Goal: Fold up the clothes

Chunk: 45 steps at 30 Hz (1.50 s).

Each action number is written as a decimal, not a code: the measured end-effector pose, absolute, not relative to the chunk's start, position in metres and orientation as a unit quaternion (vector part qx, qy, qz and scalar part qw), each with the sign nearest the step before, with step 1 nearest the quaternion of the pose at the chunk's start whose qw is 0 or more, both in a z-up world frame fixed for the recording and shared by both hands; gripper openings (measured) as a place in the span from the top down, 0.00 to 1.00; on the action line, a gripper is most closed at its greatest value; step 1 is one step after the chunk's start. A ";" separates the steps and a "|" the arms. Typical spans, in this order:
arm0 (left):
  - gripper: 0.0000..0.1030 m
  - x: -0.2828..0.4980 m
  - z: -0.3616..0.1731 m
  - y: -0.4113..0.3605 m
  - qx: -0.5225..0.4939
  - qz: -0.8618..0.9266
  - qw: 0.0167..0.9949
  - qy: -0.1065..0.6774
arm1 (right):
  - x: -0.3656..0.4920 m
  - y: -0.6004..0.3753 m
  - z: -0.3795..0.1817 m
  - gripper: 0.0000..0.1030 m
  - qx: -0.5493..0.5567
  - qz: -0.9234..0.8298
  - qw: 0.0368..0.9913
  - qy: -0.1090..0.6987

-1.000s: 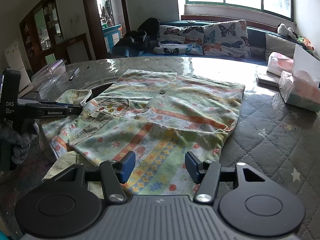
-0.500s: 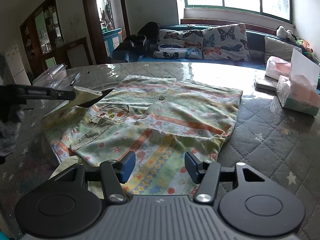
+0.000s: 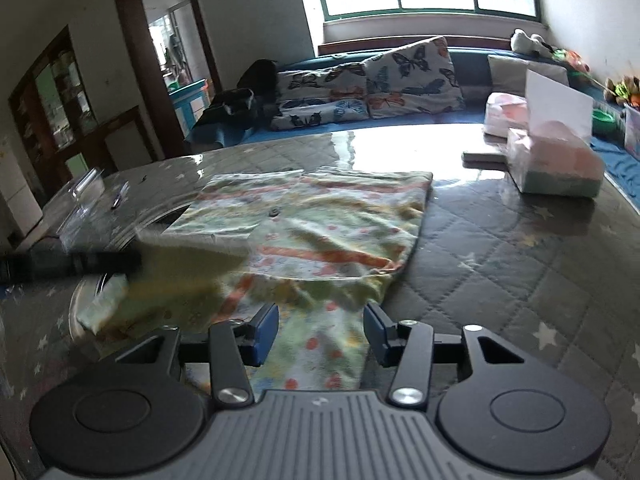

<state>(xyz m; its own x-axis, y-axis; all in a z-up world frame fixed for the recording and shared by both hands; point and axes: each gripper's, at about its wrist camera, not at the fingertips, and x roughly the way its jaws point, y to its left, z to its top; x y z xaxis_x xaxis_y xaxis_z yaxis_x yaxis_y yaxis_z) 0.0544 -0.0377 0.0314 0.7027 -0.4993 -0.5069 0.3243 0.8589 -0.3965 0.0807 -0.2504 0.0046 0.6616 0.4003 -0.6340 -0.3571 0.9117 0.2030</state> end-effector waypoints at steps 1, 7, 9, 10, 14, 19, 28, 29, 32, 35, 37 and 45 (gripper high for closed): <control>0.97 0.054 0.027 -0.043 -0.132 -0.229 0.911 0.317 | 0.081 -0.252 0.005 0.56 0.030 0.206 0.911 0.355; 0.91 0.050 0.005 -0.060 -0.100 -0.244 0.897 0.354 | 0.086 -0.245 0.008 0.60 0.027 0.213 0.910 0.355; 0.80 0.046 0.004 -0.057 -0.094 -0.247 0.897 0.355 | 0.089 -0.238 0.007 0.60 0.024 0.221 0.907 0.358; 0.77 0.043 0.004 -0.055 -0.091 -0.246 0.898 0.353 | 0.089 -0.233 0.006 0.61 0.021 0.226 0.905 0.360; 0.54 0.036 0.010 -0.037 -0.074 -0.221 0.912 0.337 | 0.095 -0.213 -0.003 0.62 0.009 0.243 0.896 0.371; 0.54 0.039 0.009 0.006 -0.081 -0.156 0.926 0.335 | 0.104 -0.194 -0.018 0.65 0.003 0.245 0.889 0.387; 0.59 0.051 -0.003 0.066 -0.103 -0.069 0.930 0.347 | 0.105 -0.186 -0.023 0.93 -0.010 0.231 0.892 0.389; 0.62 0.052 -0.005 0.068 -0.104 -0.065 0.929 0.350 | 0.104 -0.187 -0.021 0.94 -0.011 0.230 0.893 0.387; 0.70 0.054 -0.010 0.072 -0.102 -0.059 0.927 0.357 | 0.101 -0.189 -0.013 0.96 -0.013 0.228 0.899 0.373; 0.74 0.056 -0.015 0.072 -0.088 -0.050 0.925 0.366 | 0.100 -0.188 -0.009 0.96 -0.020 0.223 0.904 0.365; 0.74 0.058 -0.018 0.073 -0.087 -0.046 0.922 0.374 | 0.101 -0.187 -0.007 0.97 -0.026 0.220 0.906 0.361; 0.74 0.069 -0.002 0.067 -0.085 -0.059 0.929 0.355 | 0.101 -0.182 -0.002 0.93 -0.047 0.208 0.914 0.346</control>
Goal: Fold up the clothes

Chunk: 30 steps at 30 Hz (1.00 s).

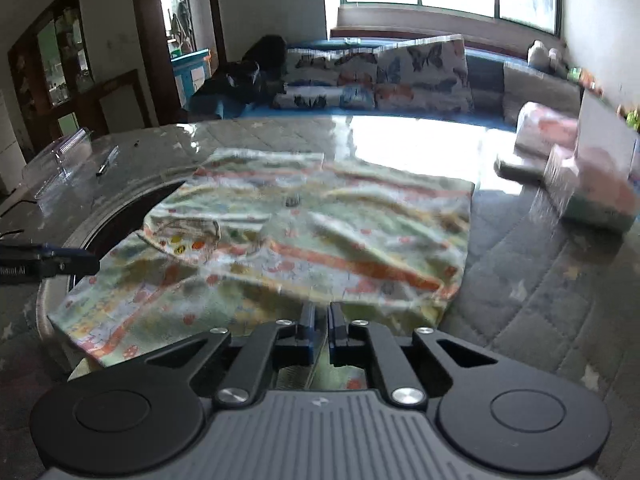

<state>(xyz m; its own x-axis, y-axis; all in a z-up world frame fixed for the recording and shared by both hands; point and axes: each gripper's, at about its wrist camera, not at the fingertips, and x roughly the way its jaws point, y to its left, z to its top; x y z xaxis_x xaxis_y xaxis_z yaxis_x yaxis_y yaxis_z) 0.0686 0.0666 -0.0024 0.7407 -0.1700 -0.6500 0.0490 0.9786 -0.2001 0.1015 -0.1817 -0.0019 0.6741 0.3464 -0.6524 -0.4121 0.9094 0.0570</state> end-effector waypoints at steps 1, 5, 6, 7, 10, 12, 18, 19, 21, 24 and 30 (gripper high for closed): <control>0.74 0.072 0.000 0.065 -0.084 -0.064 0.930 0.352 | 0.102 -0.181 -0.001 0.92 -0.050 0.206 0.915 0.344; 0.74 0.087 -0.002 0.055 -0.078 -0.081 0.929 0.352 | 0.102 -0.177 0.000 0.92 -0.051 0.225 0.910 0.345; 0.74 0.092 -0.005 0.053 -0.077 -0.082 0.927 0.357 | 0.102 -0.175 -0.001 0.91 -0.051 0.234 0.906 0.350; 0.74 0.095 -0.009 0.052 -0.077 -0.083 0.925 0.362 | 0.103 -0.173 -0.003 0.91 -0.050 0.241 0.902 0.355; 0.74 0.102 -0.018 0.050 -0.074 -0.078 0.922 0.372 | 0.107 -0.170 -0.011 0.91 -0.049 0.246 0.896 0.366; 0.74 0.104 -0.022 0.053 -0.072 -0.071 0.922 0.374 | 0.110 -0.169 -0.016 0.91 -0.050 0.243 0.894 0.373; 0.74 0.099 -0.012 0.056 -0.083 -0.068 0.923 0.369 | 0.108 -0.163 -0.009 0.82 -0.057 0.257 0.894 0.364; 0.74 0.096 -0.008 0.053 -0.085 -0.075 0.925 0.364 | 0.107 -0.162 -0.006 0.78 -0.058 0.260 0.894 0.360; 0.73 0.092 -0.003 0.046 -0.082 -0.090 0.927 0.356 | 0.106 -0.156 -0.003 0.78 -0.062 0.272 0.892 0.357; 0.72 0.091 -0.002 0.033 -0.079 -0.108 0.924 0.357 | 0.106 -0.142 -0.005 0.73 -0.073 0.293 0.884 0.358; 0.60 0.088 -0.012 0.019 -0.066 -0.120 0.918 0.372 | 0.096 -0.139 -0.009 0.65 -0.085 0.305 0.876 0.363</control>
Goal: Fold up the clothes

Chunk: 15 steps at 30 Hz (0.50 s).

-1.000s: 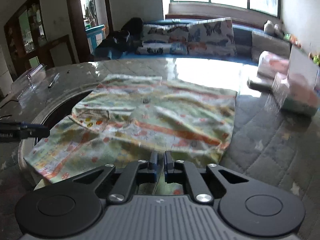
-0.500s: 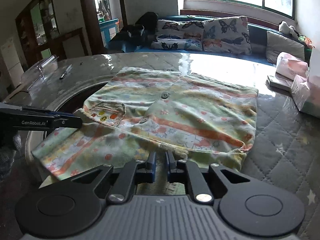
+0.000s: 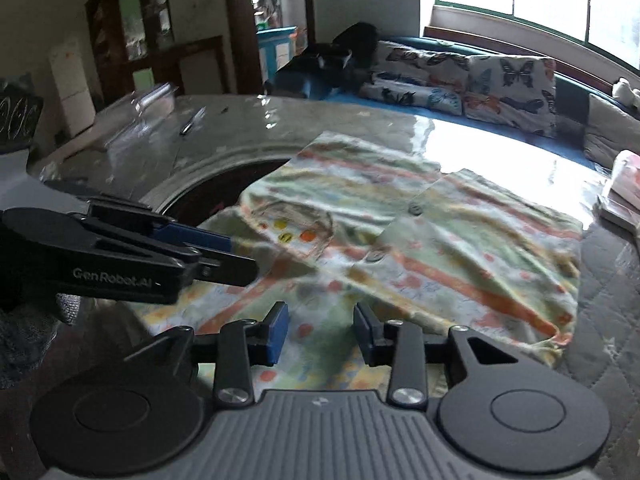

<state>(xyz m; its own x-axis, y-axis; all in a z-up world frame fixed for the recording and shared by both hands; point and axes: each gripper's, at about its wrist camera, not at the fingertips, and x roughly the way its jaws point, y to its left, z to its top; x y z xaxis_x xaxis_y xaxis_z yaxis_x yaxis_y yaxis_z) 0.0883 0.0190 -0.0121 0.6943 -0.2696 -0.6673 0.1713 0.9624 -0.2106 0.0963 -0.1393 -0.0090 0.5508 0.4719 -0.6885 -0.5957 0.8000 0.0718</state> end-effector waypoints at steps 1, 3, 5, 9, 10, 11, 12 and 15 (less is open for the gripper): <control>0.58 0.086 -0.014 0.018 -0.064 -0.121 0.918 0.373 | 0.094 -0.141 -0.009 0.64 -0.086 0.304 0.876 0.364; 0.54 0.082 -0.016 0.017 -0.059 -0.121 0.917 0.375 | 0.089 -0.144 -0.010 0.61 -0.087 0.304 0.875 0.366; 0.50 0.077 -0.018 0.015 -0.053 -0.122 0.917 0.376 | 0.085 -0.146 -0.011 0.60 -0.089 0.304 0.875 0.367; 0.39 0.065 -0.020 0.013 -0.037 -0.118 0.920 0.371 | 0.076 -0.152 -0.013 0.59 -0.092 0.303 0.873 0.370; 0.37 0.062 -0.021 0.013 -0.036 -0.118 0.921 0.370 | 0.073 -0.154 -0.013 0.59 -0.092 0.303 0.873 0.371; 0.32 0.060 -0.022 0.012 -0.035 -0.117 0.921 0.370 | 0.071 -0.155 -0.014 0.59 -0.093 0.303 0.872 0.372; 0.30 0.057 -0.022 0.012 -0.032 -0.116 0.922 0.369 | 0.069 -0.156 -0.014 0.59 -0.094 0.303 0.872 0.373; 0.25 0.050 -0.023 0.013 -0.028 -0.108 0.924 0.367 | 0.062 -0.161 -0.015 0.58 -0.096 0.303 0.871 0.375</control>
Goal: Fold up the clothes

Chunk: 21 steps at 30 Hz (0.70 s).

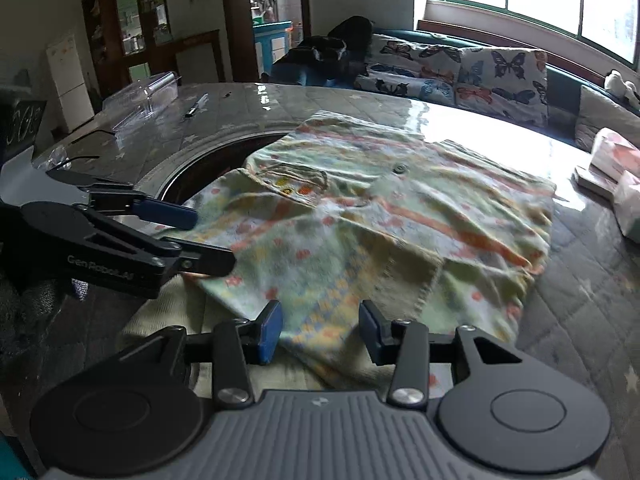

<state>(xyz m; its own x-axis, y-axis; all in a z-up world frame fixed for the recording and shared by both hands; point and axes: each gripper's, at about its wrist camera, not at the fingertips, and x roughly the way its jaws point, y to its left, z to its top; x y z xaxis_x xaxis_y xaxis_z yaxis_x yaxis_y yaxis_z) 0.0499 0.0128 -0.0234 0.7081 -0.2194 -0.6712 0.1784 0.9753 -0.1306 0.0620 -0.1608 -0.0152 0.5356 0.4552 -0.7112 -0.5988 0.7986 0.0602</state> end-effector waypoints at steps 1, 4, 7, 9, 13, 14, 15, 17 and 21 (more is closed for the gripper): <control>0.24 0.048 -0.023 0.013 -0.029 -0.105 0.924 0.366 | 0.060 -0.162 -0.016 0.58 -0.096 0.302 0.871 0.376; 0.16 0.043 -0.024 0.015 -0.029 -0.097 0.925 0.366 | 0.055 -0.171 -0.018 0.53 -0.092 0.297 0.872 0.378; 0.15 0.040 -0.026 0.018 -0.030 -0.086 0.926 0.366 | 0.052 -0.175 -0.016 0.53 -0.092 0.298 0.874 0.373; 0.14 0.037 -0.024 0.023 -0.040 -0.078 0.926 0.367 | 0.050 -0.175 -0.013 0.53 -0.092 0.298 0.876 0.368; 0.14 0.033 -0.021 0.032 -0.055 -0.057 0.929 0.362 | 0.053 -0.176 -0.012 0.53 -0.082 0.297 0.879 0.364; 0.14 0.033 -0.020 0.035 -0.058 -0.051 0.929 0.363 | 0.055 -0.177 -0.014 0.53 -0.079 0.297 0.877 0.369; 0.14 0.033 -0.021 0.037 -0.060 -0.045 0.928 0.365 | 0.056 -0.177 -0.017 0.53 -0.077 0.297 0.875 0.374; 0.14 0.032 -0.023 0.040 -0.058 -0.034 0.926 0.372 | 0.055 -0.177 -0.018 0.53 -0.082 0.299 0.874 0.374; 0.14 0.024 -0.019 0.042 -0.061 -0.034 0.924 0.377 | 0.050 -0.180 -0.012 0.52 -0.089 0.298 0.876 0.367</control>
<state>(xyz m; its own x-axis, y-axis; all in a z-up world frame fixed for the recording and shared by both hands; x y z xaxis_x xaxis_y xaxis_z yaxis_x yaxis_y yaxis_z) 0.0238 0.0424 -0.0188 0.7140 -0.1082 -0.6917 0.0164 0.9903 -0.1379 0.0501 -0.1803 -0.0122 0.5519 0.4575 -0.6972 -0.5884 0.8061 0.0632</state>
